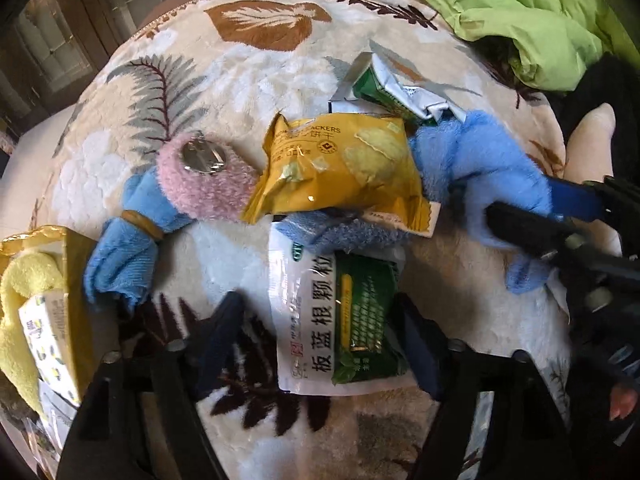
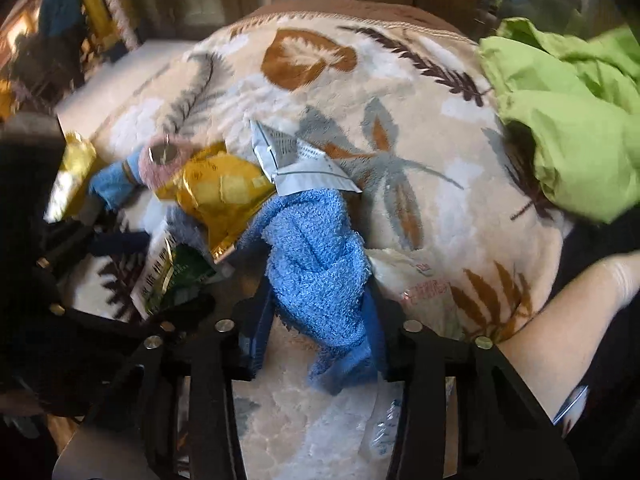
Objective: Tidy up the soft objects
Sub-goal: 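Grasp the green-white sachet with left tool while right tool grasps the blue towel, then carry the sachet into the box with left tool while right tool drops the blue towel there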
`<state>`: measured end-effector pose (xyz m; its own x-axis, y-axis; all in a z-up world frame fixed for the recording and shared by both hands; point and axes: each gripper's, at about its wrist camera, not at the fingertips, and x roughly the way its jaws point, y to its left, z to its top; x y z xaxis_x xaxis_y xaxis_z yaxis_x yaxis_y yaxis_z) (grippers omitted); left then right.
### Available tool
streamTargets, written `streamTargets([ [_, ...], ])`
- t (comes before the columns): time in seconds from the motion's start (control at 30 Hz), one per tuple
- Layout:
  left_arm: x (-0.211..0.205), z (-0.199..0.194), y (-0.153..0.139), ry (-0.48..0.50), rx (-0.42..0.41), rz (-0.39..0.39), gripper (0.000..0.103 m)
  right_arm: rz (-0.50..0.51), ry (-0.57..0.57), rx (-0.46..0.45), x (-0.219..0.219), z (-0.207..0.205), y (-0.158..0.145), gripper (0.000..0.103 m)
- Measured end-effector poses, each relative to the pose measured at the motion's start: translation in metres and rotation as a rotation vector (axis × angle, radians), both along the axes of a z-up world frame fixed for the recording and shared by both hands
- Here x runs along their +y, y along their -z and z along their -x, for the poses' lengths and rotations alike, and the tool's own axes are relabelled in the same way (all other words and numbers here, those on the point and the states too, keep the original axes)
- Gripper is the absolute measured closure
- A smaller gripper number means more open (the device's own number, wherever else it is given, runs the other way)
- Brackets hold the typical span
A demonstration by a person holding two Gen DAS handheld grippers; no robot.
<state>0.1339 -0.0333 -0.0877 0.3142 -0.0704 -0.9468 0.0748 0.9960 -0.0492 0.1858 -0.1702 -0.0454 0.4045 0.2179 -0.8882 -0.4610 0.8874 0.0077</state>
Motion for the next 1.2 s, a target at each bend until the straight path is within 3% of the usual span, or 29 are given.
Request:
streamTargets([
  [0.03, 0.003, 0.0, -0.002, -0.007, -0.006, -0.003, 0.05, -0.039, 0.022, 0.003, -0.005, 0.001, -0.004, 0.065],
  [0.13, 0.017, 0.004, -0.005, -0.028, -0.003, 0.034, 0.057, -0.179, 0.086, 0.019, -0.021, 0.01, -0.017, 0.065],
  [0.47, 0.034, 0.031, -0.015, -0.04, -0.029, 0.044, 0.058, -0.385, 0.198, 0.029, -0.034, 0.048, -0.034, 0.065],
  [0.83, 0.057, 0.092, -0.055, -0.001, -0.075, 0.078, 0.058, -0.694, 0.331, 0.118, -0.052, 0.095, -0.037, 0.065],
  [1.03, 0.079, 0.106, -0.085, -0.012, -0.119, 0.098, 0.058, -0.819, 0.316, 0.158, -0.037, 0.11, -0.054, 0.065],
  [1.2, 0.119, 0.118, -0.106, -0.065, -0.168, 0.079, 0.058, -0.859, 0.251, 0.157, 0.001, 0.115, -0.075, 0.065],
])
